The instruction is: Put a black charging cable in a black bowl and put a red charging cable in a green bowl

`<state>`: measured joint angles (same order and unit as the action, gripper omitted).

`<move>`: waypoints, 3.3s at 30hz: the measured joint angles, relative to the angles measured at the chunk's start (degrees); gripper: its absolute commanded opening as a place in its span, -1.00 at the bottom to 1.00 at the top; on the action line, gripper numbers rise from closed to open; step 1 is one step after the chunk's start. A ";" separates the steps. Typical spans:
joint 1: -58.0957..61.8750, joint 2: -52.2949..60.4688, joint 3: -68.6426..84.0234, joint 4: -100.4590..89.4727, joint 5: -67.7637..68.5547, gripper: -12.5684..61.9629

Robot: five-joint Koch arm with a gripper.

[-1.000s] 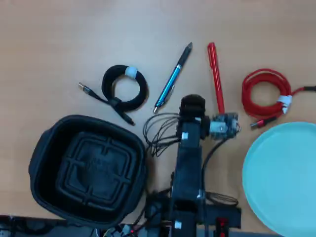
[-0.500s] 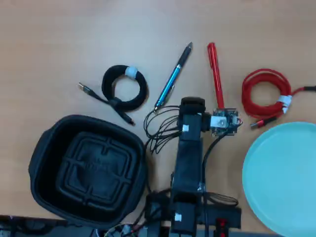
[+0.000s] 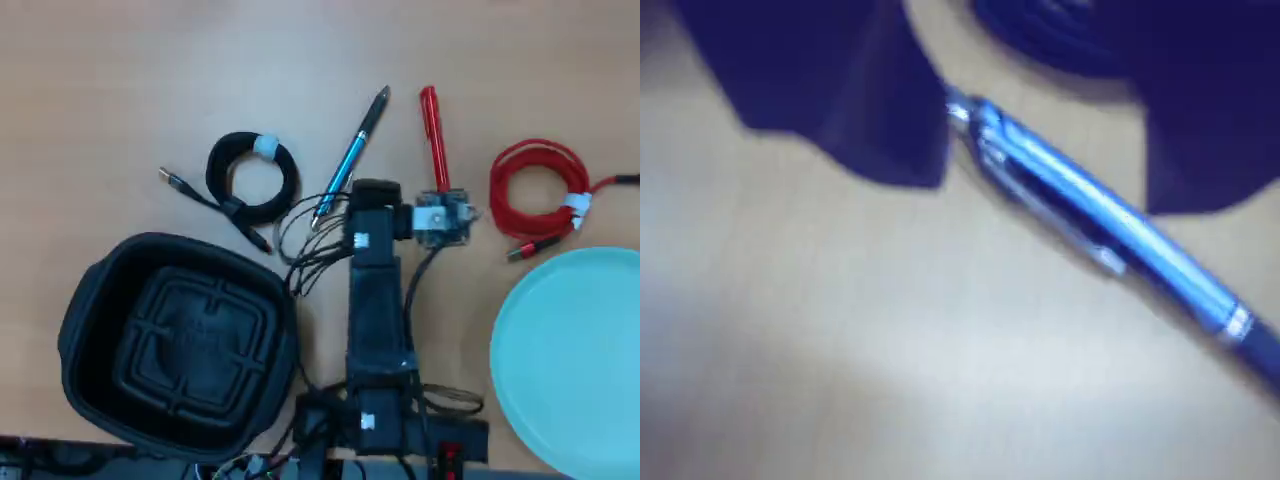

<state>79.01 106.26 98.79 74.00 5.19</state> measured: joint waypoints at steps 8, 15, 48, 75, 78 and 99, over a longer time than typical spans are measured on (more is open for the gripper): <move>-11.78 -5.19 -4.04 0.00 -9.49 -0.16; -16.96 -6.15 -4.04 0.00 -9.49 -0.15; -34.01 -33.49 -17.58 -2.72 -4.75 0.65; -29.88 -42.80 -20.57 -2.64 -2.29 -0.38; -29.18 -42.80 -20.57 -2.72 -2.29 -0.82; -27.07 -42.28 -21.71 -2.64 7.47 -0.82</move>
<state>51.94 63.98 77.08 71.37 12.66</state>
